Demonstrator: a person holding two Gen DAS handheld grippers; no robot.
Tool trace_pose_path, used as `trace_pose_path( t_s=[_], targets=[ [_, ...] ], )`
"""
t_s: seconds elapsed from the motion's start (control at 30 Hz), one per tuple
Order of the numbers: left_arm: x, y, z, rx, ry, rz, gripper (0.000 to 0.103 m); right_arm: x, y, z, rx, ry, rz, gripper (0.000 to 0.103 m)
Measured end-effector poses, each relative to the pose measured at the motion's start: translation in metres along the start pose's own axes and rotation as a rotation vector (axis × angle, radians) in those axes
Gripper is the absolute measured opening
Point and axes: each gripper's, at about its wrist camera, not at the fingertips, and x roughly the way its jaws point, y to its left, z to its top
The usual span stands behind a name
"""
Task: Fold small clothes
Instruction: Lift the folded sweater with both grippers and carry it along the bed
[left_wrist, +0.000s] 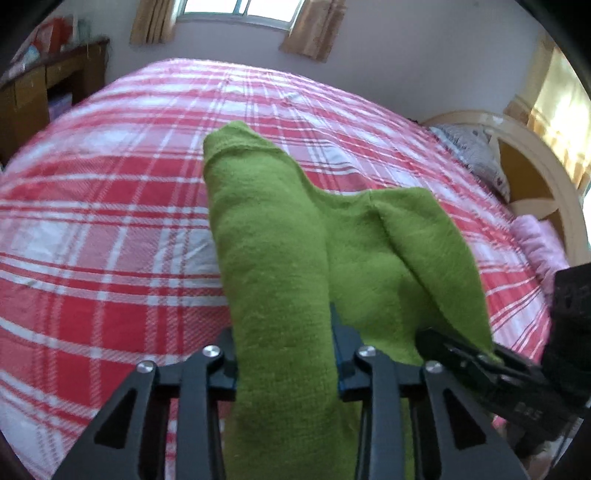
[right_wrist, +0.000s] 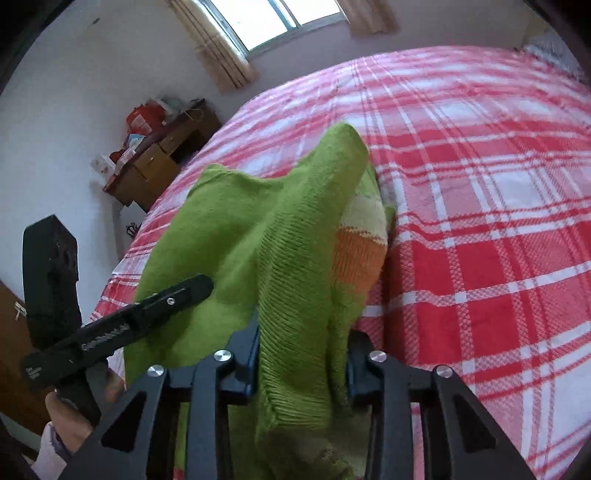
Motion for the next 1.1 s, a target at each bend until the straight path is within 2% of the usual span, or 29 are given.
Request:
trace_pose_path(
  t_s=[0.1,0.5,0.77,1.1],
  targets=[
    [-0.013,-0.004,-0.006,0.023,-0.011,0.046,0.034,-0.014,0.014,-0.009,-0.007,-0.026,0.009,0.034],
    [-0.066,0.008,-0.027,0.047,-0.059,0.147,0.034,-0.054,0.075,-0.04,-0.049,-0.101,0.058,0.033],
    [-0.103,0.043,-0.039,-0.006,-0.093,0.188,0.034,-0.058,0.123,-0.053,-0.091,-0.104,0.12,0.033],
    [-0.144,0.101,-0.056,-0.086,-0.131,0.275,0.034,-0.034,0.194,-0.065,-0.169,-0.064,0.209,0.033]
  ],
)
